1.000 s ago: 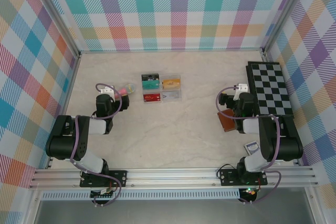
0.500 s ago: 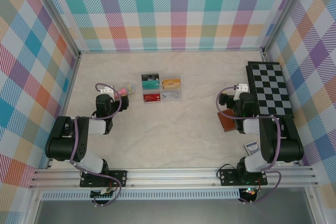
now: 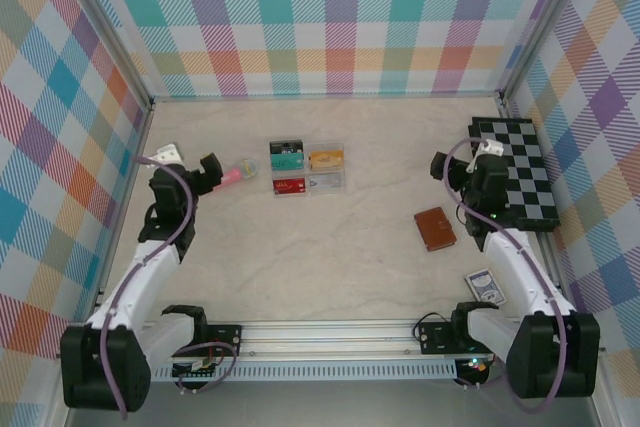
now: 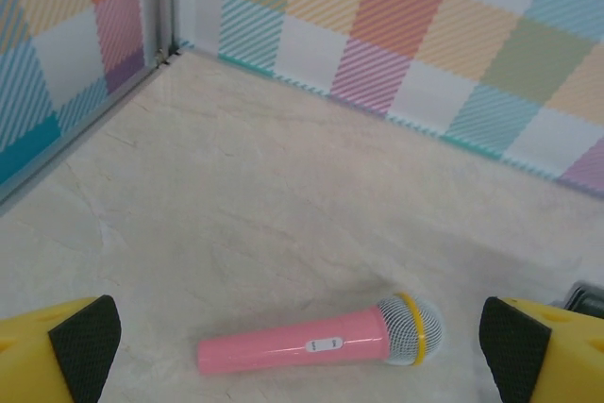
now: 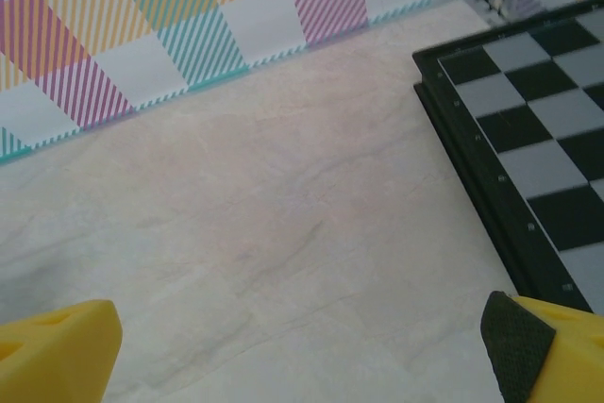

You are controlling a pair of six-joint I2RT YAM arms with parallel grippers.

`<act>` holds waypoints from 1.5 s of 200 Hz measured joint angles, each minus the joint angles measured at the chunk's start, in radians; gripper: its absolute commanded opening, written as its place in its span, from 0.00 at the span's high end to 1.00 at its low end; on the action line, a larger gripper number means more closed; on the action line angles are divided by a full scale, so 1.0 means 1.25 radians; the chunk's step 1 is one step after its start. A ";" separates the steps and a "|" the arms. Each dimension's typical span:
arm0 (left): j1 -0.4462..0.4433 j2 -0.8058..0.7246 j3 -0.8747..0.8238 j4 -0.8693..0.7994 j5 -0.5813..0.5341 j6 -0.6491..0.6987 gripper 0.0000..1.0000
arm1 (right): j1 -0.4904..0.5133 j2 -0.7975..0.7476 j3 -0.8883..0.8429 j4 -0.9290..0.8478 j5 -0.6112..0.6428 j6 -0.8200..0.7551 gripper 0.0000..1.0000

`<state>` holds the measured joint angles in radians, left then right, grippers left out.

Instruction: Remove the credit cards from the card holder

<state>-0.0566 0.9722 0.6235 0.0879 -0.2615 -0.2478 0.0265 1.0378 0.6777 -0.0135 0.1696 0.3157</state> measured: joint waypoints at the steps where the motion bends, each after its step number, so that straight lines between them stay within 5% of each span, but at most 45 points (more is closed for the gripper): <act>1: 0.000 -0.002 0.003 -0.006 -0.002 -0.003 0.00 | 0.000 0.000 0.004 -0.006 -0.001 0.003 0.00; 35: 0.000 -0.035 0.126 -0.242 0.006 -0.146 0.00 | 0.000 0.040 0.139 -0.262 -0.056 0.087 0.00; 82: 0.000 0.023 0.181 -0.408 0.138 -0.143 0.00 | 0.000 0.133 0.155 -0.459 -0.148 0.140 0.01; 245: 0.000 0.027 0.173 -0.449 0.197 -0.121 0.00 | 0.007 0.401 0.166 -0.523 -0.135 0.137 0.16; 300: 0.000 0.028 0.173 -0.449 0.204 -0.121 0.00 | 0.168 0.430 0.191 -0.521 -0.167 0.181 0.17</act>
<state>-0.0566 1.0077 0.8402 -0.4728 -0.0071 -0.3996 0.2363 1.5757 0.9161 -0.6647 -0.0387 0.5423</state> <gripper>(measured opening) 0.999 0.833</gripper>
